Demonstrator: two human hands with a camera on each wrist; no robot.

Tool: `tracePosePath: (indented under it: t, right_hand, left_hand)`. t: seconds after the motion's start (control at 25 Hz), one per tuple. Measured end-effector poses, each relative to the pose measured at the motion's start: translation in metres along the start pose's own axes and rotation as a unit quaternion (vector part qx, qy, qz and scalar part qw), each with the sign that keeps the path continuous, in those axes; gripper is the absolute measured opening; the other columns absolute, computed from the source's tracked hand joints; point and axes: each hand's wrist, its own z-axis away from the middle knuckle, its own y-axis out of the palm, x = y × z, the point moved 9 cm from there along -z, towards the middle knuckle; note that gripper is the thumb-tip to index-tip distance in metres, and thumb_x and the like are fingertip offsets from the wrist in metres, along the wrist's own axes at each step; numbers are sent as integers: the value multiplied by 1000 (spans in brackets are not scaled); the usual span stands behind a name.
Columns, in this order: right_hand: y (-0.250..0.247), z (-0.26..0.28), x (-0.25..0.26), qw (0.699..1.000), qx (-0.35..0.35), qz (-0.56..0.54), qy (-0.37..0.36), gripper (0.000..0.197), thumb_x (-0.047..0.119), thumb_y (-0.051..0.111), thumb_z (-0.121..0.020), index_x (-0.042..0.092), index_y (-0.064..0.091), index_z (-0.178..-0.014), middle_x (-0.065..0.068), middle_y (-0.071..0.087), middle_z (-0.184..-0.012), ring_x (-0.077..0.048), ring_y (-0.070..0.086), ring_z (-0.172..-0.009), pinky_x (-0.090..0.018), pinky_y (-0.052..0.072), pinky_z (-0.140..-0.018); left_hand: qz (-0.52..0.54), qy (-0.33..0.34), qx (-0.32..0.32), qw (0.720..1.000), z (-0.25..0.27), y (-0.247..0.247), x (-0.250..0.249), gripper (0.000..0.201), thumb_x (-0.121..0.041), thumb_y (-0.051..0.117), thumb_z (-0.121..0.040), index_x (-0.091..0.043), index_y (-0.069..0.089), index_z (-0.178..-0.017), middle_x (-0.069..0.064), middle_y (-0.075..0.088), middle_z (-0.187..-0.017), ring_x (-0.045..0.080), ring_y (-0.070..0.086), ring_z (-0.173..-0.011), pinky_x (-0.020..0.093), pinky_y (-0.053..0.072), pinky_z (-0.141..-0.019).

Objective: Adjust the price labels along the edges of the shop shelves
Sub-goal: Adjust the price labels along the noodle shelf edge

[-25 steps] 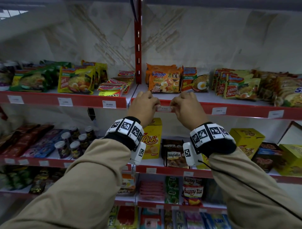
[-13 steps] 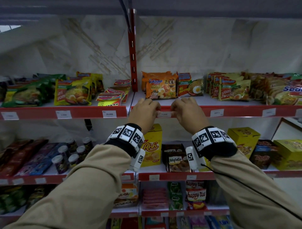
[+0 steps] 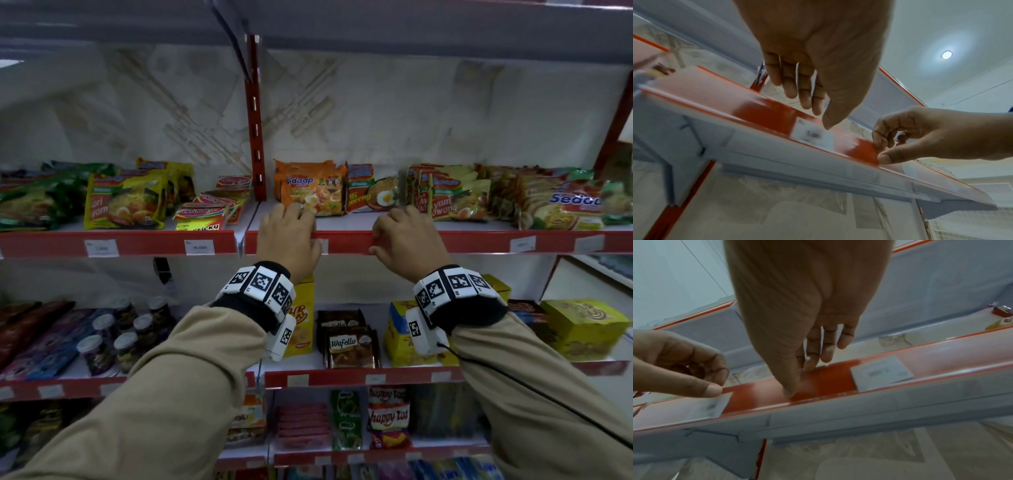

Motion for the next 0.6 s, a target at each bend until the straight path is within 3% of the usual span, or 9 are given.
tracePosePath:
  t: [0.16, 0.28, 0.4, 0.6]
  right_hand:
    - [-2, 4, -36, 999, 33, 1, -1, 27, 37, 69, -80, 22, 57, -99, -3, 57, -108, -26, 43, -107, -39, 37, -88]
    - [-1, 8, -60, 999, 41, -26, -7, 23, 24, 69, -81, 19, 57, -100, -5, 56, -107, -27, 42, -104, -38, 37, -86]
    - [3, 11, -73, 997, 39, -57, -20, 22, 11, 66, -82, 14, 56, -101, -9, 55, -107, -28, 43, -104, -35, 36, -83]
    - [2, 15, -75, 996, 9, -81, -44, 17, 8, 64, -83, 11, 59, -99, -10, 56, -102, -29, 46, -99, -40, 41, -81]
  left_hand:
    - [50, 62, 4, 997, -10, 8, -61, 34, -38, 54, -89, -21, 52, -118, 2, 50, -119, 24, 41, -114, 38, 36, -94]
    - [43, 113, 43, 992, -14, 24, -109, 42, -36, 52, -90, -19, 48, -128, 3, 48, -123, 24, 39, -116, 36, 36, -94]
    - [17, 118, 46, 992, -16, 33, -128, 43, -35, 52, -87, -16, 50, -125, 5, 49, -120, 26, 39, -113, 38, 38, -94]
    - [39, 91, 17, 995, -23, 32, -132, 28, -31, 55, -88, -16, 55, -112, 5, 51, -113, 25, 41, -107, 35, 38, -87]
